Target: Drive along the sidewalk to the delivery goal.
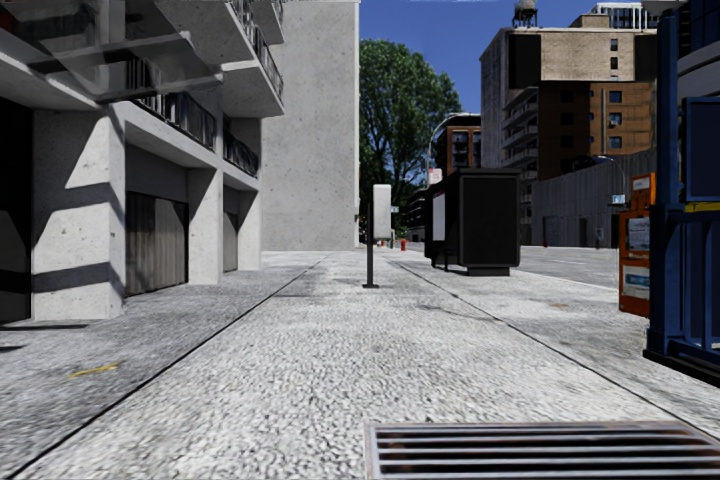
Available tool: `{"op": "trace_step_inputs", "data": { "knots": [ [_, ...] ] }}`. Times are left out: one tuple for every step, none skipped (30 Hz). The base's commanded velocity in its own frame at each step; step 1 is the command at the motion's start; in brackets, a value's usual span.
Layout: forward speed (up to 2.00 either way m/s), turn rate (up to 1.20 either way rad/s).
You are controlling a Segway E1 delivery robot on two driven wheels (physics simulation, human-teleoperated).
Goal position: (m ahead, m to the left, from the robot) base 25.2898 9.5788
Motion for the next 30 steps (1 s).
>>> {"op": "trace_step_inputs", "data": {
  "knots": [
    [2.00, -0.44],
    [2.00, -0.44],
    [2.00, -0.44],
    [2.00, -0.44],
    [2.00, -0.44],
    [2.00, -0.44],
    [2.00, -0.44],
    [2.00, -0.44],
    [2.00, -0.44],
    [2.00, -0.44],
    [2.00, -0.44],
    [2.00, -0.44],
    [2.00, -0.44],
    [2.00, -0.44],
    [2.00, -0.44],
    [2.00, -0.44],
    [2.00, -0.44],
    [2.00, -0.44],
    [2.00, -0.44],
    [2.00, -0.44],
    [2.00, -0.44],
    [2.00, -0.44],
    [2.00, -0.44],
    [2.00, -0.44],
    [2.00, -0.44],
    [2.00, -0.44],
    [2.00, -0.44],
    [2.00, -0.44],
    [2.00, -0.44],
    [2.00, -0.44]
  ]
}}
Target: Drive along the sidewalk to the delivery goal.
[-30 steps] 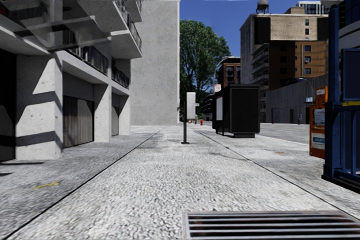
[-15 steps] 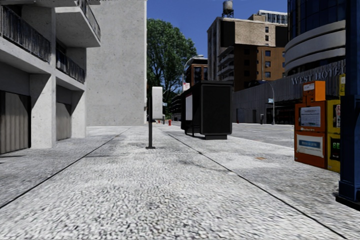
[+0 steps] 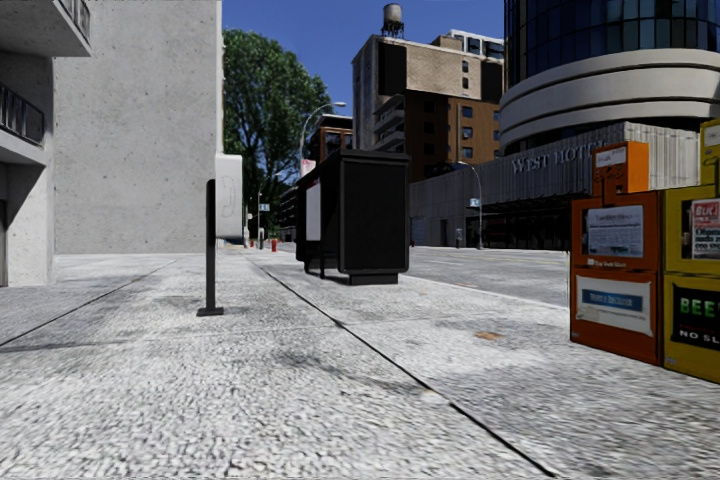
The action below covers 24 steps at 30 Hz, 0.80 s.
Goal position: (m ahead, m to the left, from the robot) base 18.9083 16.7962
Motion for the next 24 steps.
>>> {"op": "trace_step_inputs", "data": {
  "knots": [
    [2.00, -0.44],
    [2.00, -0.40],
    [2.00, -0.40],
    [2.00, -0.35],
    [1.99, -0.31],
    [1.95, -0.26],
    [1.93, -0.14],
    [1.93, -0.14],
    [1.91, -0.01],
    [1.86, 0.00],
    [1.79, 0.00],
    [1.68, 0.00],
    [1.68, 0.00],
    [1.64, 0.00],
    [1.55, 0.00],
    [1.49, 0.00],
    [1.42, 0.00],
    [1.42, 0.00],
    [1.35, 0.00],
    [1.29, 0.00],
    [1.24, 0.00],
    [1.19, 0.00],
    [1.19, 0.00],
    [1.15, 0.00]
  ]
}}
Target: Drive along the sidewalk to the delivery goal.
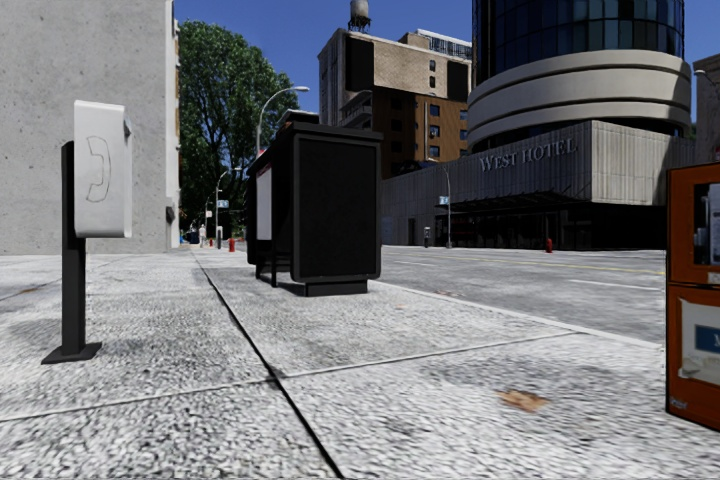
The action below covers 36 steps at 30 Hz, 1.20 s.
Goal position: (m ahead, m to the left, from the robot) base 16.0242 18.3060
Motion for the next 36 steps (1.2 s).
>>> {"op": "trace_step_inputs", "data": {
  "knots": [
    [1.12, 0.00],
    [1.11, 0.00],
    [1.10, 0.20],
    [1.10, 0.20],
    [1.10, 0.36],
    [1.10, 0.43],
    [1.10, 0.44],
    [1.10, 0.44],
    [1.10, 0.45],
    [1.10, 0.45],
    [1.10, 0.45],
    [1.10, 0.45],
    [1.10, 0.45],
    [1.10, 0.45],
    [1.17, 0.45],
    [1.25, 0.45],
    [1.30, 0.45],
    [1.31, 0.45],
    [1.31, 0.45],
    [1.35, 0.45],
    [1.40, 0.43],
    [1.48, 0.24],
    [1.56, 0.06],
    [1.56, 0.06],
    [1.58, 0.00],
    [1.62, 0.00],
    [1.67, 0.00],
    [1.71, 0.00],
    [1.71, 0.00],
    [1.72, 0.00],
    [1.75, 0.00],
    [1.78, 0.00],
    [1.78, 0.00],
    [1.86, 0.00],
    [2.00, 0.00],
    [2.00, 0.00]
  ]
}}
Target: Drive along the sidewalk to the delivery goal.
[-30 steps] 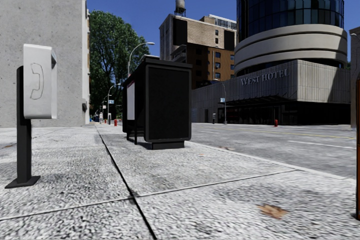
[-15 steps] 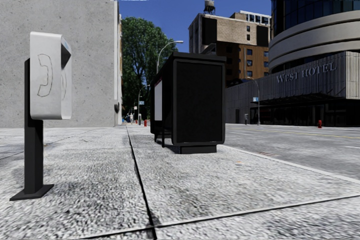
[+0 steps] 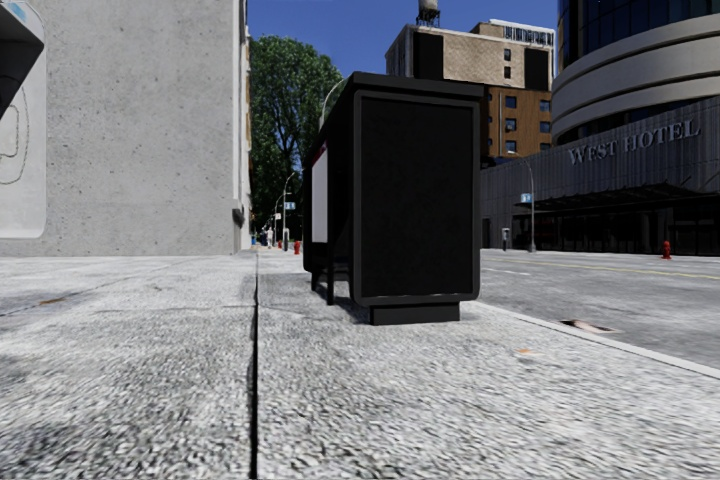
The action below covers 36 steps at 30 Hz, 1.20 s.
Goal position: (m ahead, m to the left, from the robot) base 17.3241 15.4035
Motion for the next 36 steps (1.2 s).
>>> {"op": "trace_step_inputs", "data": {
  "knots": [
    [2.00, 0.03],
    [2.00, 0.13],
    [2.00, 0.13],
    [2.00, 0.18],
    [2.00, 0.21],
    [2.00, 0.23],
    [2.00, 0.23],
    [2.00, 0.23],
    [2.00, 0.27],
    [2.00, 0.35],
    [2.00, 0.39],
    [2.00, 0.39],
    [1.94, 0.39],
    [1.82, 0.40],
    [1.71, 0.40],
    [1.71, 0.40],
    [1.62, 0.40],
    [1.55, 0.40],
    [1.51, 0.40],
    [1.47, 0.40],
    [1.47, 0.40],
    [1.44, 0.40],
    [1.40, 0.40],
    [1.39, 0.40],
    [1.38, 0.40],
    [1.38, 0.40],
    [1.38, 0.40],
    [1.38, 0.40],
    [1.37, 0.40],
    [1.37, 0.41],
    [1.37, 0.41],
    [1.37, 0.57],
    [1.37, 0.57],
    [1.37, 0.57],
    [1.37, 0.57],
    [1.37, 0.57]
  ]
}}
